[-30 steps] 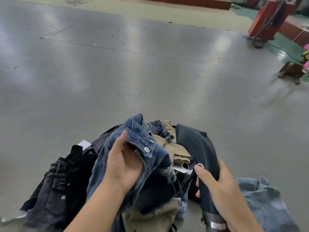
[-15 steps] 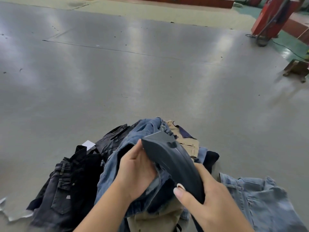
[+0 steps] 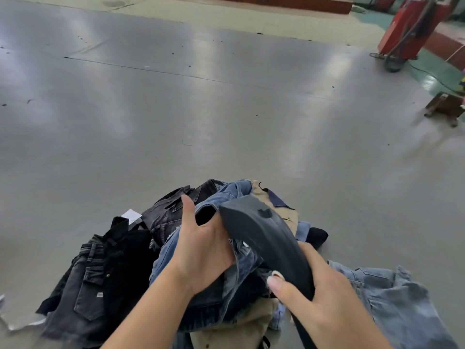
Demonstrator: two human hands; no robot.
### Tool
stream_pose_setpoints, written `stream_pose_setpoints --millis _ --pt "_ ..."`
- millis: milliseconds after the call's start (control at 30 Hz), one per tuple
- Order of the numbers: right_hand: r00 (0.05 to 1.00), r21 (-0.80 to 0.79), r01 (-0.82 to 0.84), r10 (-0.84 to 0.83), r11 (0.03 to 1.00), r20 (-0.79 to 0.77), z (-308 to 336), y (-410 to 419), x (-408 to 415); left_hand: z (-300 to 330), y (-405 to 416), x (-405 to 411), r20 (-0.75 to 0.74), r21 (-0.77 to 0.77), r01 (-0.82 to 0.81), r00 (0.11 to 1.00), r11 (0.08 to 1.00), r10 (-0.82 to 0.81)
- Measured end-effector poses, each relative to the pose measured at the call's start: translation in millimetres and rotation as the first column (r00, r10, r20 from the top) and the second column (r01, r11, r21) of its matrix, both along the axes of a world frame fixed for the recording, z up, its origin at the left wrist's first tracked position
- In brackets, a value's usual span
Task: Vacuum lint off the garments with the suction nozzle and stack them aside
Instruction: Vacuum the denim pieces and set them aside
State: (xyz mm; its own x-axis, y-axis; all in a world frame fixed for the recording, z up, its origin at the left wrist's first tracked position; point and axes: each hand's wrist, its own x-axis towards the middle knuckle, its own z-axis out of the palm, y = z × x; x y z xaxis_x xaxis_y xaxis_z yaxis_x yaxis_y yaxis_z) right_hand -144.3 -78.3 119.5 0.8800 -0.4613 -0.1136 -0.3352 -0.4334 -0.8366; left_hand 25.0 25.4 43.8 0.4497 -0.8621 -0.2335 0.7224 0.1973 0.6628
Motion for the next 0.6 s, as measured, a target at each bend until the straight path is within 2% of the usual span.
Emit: stream_pose_setpoints --millis 67,100,167,300,367,500,600 --pt "0.994 0.035 0.076 -0.078 0.996 0.072 4.1 -0.6 -0.4 2.1 -0.1 -2.3 -0.062 -0.093 0.050 0.997 0.994 -0.055" --pt "0.989 0.053 0.108 -0.113 0.993 0.100 6.4 -2.3 -1.7 1.1 -0.5 -2.5 -0.048 -0.113 0.069 0.996 0.991 -0.075" --pt "0.986 0.070 0.129 -0.135 0.989 0.093 9.3 -6.9 -6.1 3.2 0.2 -1.2 -0.062 -0.139 0.090 0.993 0.986 -0.099" --pt "0.999 0.057 -0.020 0.022 0.998 -0.034 6.8 -10.0 -9.3 4.4 -0.5 0.9 -0.079 -0.150 0.083 0.992 0.985 -0.096" --pt "0.997 0.023 -0.046 0.047 0.999 -0.060 2.9 -7.1 -6.3 1.9 -0.9 -0.3 -0.059 -0.158 0.110 0.991 0.981 -0.121" --pt "0.999 0.017 0.029 -0.030 0.999 0.046 2.3 -2.8 -0.6 2.2 -3.4 -9.8 -0.004 -0.146 0.206 0.978 0.968 -0.209" --pt "0.985 0.055 0.111 -0.117 0.992 0.126 4.5 -2.6 2.1 7.3 -3.6 -13.2 -0.058 -0.199 0.235 0.966 0.951 -0.251"
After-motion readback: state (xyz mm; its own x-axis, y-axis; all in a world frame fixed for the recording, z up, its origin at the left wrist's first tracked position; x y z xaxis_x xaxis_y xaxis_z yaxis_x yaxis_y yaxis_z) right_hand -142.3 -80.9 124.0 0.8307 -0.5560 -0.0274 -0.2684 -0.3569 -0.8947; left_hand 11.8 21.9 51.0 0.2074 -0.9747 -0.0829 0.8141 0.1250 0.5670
